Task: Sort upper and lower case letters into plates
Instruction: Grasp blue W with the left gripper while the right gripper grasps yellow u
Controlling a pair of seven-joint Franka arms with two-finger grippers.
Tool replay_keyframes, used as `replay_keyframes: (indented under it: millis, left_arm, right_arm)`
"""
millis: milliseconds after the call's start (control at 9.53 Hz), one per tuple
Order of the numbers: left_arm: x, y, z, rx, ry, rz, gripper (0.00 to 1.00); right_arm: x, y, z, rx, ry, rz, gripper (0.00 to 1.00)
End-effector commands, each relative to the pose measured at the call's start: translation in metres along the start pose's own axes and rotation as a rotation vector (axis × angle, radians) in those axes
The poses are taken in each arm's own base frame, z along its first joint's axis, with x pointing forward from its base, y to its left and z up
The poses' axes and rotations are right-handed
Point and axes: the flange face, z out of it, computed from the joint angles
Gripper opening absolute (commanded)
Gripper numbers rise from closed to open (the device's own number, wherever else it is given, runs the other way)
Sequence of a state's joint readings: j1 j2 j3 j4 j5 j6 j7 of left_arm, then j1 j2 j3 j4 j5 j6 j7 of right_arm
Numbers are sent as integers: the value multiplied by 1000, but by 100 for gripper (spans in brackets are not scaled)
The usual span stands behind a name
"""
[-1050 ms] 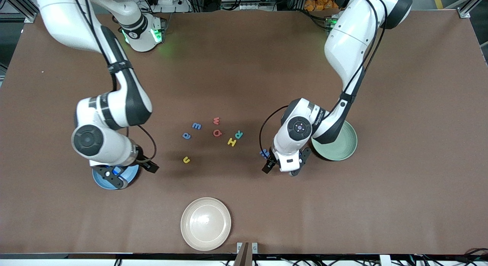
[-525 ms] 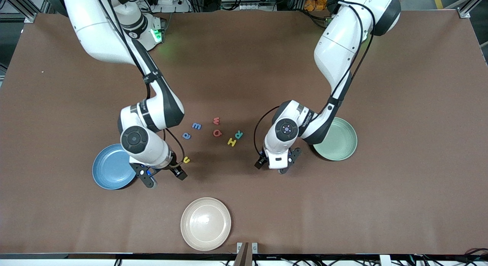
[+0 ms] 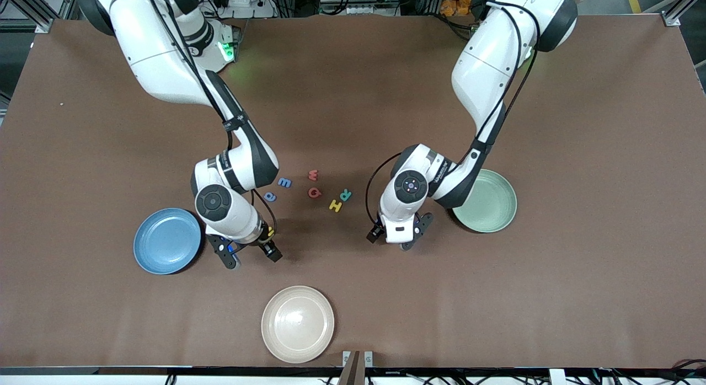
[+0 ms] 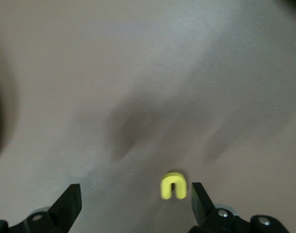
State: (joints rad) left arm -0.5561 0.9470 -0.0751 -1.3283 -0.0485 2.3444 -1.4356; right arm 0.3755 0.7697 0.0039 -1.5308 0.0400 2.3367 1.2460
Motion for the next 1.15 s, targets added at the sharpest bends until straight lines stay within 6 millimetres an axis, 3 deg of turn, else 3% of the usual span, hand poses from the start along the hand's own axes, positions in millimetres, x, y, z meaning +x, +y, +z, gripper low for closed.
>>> replay_keyframes:
  millis: [0,315,1050]
  left_arm:
    - [-5,1,15,14,1,13,75]
    - [-5,1,16,15,0,13,58]
    - [-6,1,17,15,0,19,32]
  right_arm:
    - [-8,28,10,-28,-6,5,100]
    - [-11,34,24,-8,2,1,100]
    - [-22,30,24,-15,22,-34,100]
